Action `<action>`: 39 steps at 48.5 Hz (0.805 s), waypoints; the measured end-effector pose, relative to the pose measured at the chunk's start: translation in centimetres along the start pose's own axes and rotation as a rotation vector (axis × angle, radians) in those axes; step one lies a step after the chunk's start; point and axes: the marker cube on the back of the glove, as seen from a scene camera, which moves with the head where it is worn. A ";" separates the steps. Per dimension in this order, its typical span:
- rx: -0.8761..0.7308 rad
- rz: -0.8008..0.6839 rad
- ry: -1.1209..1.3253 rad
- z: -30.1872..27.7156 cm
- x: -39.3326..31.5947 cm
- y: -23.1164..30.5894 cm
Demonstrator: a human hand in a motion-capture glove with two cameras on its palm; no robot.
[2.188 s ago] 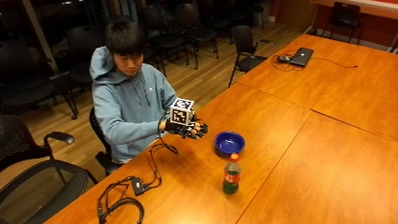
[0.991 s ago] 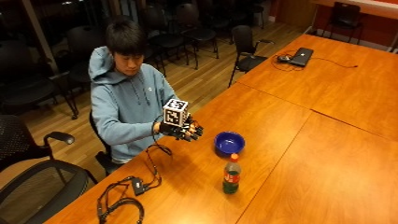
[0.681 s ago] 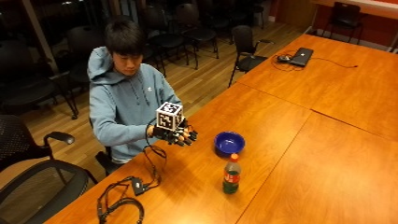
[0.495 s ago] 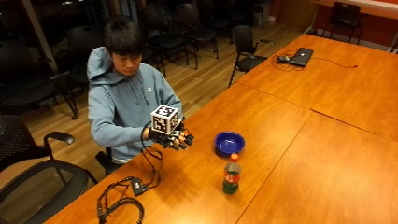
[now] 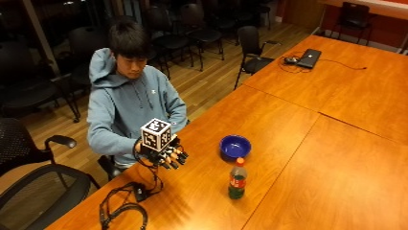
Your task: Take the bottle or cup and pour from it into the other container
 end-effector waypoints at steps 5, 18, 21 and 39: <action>0.005 0.001 0.013 0.4 1.1 0.0; 0.048 -0.002 -0.110 0.9 3.1 -2.0; 0.069 0.000 -0.127 0.9 3.6 -2.8; 0.266 -0.012 -0.281 2.4 4.1 -7.6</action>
